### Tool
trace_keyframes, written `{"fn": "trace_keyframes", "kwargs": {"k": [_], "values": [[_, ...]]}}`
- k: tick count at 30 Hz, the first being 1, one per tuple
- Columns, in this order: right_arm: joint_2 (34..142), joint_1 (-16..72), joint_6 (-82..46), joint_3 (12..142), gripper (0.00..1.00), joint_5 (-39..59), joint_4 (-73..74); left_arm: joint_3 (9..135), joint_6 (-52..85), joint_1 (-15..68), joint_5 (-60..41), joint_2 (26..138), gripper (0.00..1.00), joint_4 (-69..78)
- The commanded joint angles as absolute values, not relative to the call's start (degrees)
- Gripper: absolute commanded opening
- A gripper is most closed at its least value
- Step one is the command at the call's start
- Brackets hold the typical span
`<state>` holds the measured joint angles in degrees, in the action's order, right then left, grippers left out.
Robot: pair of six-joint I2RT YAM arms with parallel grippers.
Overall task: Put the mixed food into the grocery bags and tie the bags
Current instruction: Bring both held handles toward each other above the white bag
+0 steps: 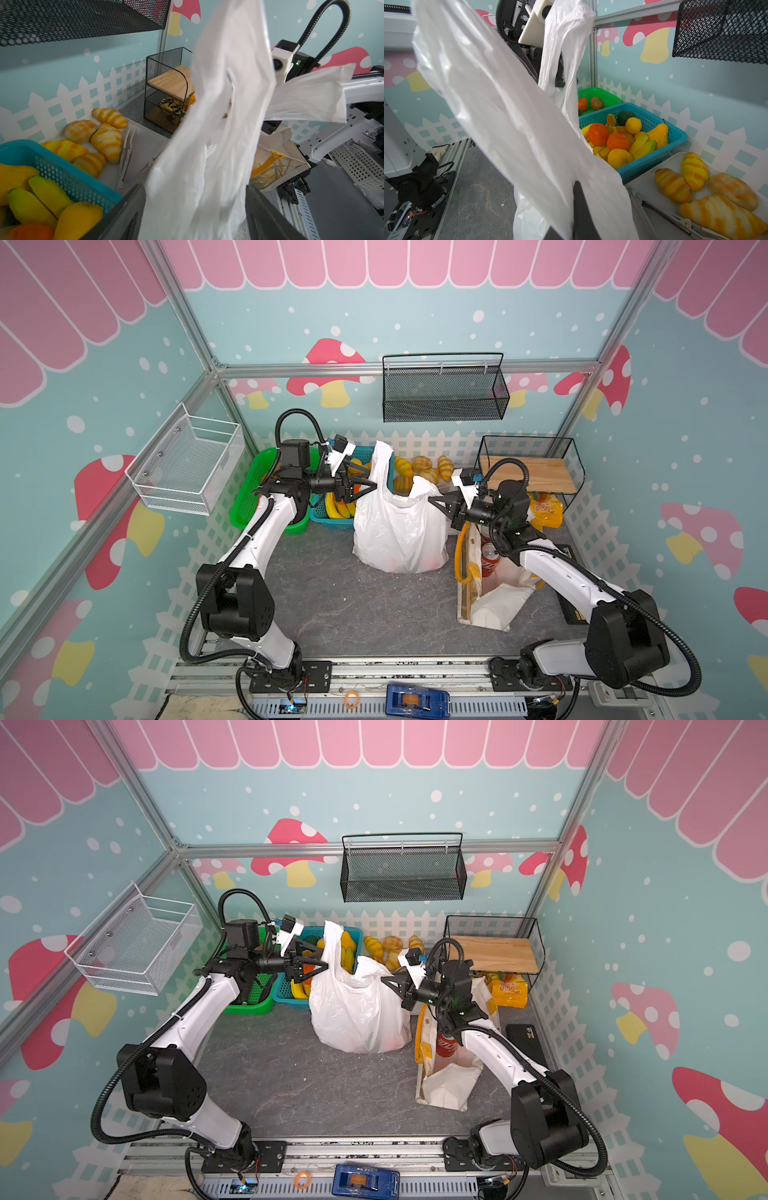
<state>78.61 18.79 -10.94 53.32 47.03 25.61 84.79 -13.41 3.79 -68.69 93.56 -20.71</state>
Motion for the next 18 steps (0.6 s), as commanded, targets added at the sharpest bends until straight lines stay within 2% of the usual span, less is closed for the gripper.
{"fn": "trace_keyframes", "kwargs": {"k": [1, 7, 10, 15, 18], "values": [[78.3, 18.6, -9.8, 55.0, 0.0, 47.1, 25.5, 85.2, -13.7, 3.1, -70.7, 93.2, 0.79, -20.2], [78.1, 18.6, -9.5, 55.2, 0.0, 46.9, 25.1, 86.8, -13.7, 5.6, -73.6, 95.4, 0.83, -20.3], [78.0, 18.6, -9.3, 55.2, 0.0, 46.7, 24.9, 87.2, -14.4, 7.2, -72.8, 96.2, 0.77, -20.3], [78.9, 18.5, -12.0, 56.6, 0.0, 44.8, 23.8, 86.7, -14.5, 8.8, -71.5, 96.4, 0.46, -20.4], [80.6, 17.6, -18.2, 58.7, 0.0, 42.3, 20.9, 85.0, -15.4, 9.1, -69.5, 93.3, 0.27, -20.3]]}}
